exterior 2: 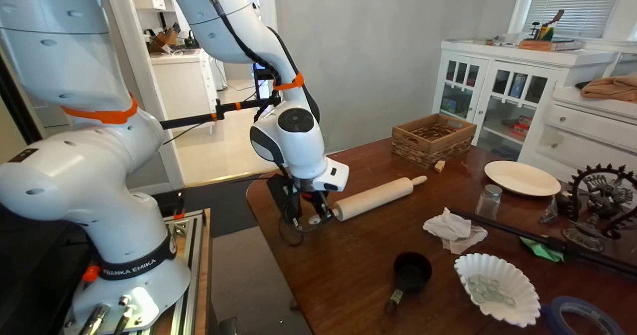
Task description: Move the rolling pin back and forth.
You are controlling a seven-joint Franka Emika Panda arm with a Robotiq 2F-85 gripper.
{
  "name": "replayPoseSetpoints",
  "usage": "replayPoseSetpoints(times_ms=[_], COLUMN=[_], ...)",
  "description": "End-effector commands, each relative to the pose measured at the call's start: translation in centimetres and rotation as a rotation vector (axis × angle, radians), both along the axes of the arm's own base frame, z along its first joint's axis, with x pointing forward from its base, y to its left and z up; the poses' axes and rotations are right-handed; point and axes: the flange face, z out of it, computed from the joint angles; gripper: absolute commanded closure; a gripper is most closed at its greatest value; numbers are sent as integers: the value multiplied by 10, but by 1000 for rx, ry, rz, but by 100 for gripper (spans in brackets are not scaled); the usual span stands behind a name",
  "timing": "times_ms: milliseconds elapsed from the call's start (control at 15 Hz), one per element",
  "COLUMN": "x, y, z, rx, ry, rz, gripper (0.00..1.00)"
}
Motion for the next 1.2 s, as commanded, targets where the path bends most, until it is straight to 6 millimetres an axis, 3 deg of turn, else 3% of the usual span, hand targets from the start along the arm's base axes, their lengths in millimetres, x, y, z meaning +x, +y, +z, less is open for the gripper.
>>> replayPoseSetpoints(times_ms=[0,333,533,1133], x=[-4,-4,7,13], y=[28,54,66,78], z=[-8,-4,-9,8], rx=[-38,-86,-115,-223], ry=[23,28,37,34], rz=[137,279,366,494], gripper=[93,93,93,93])
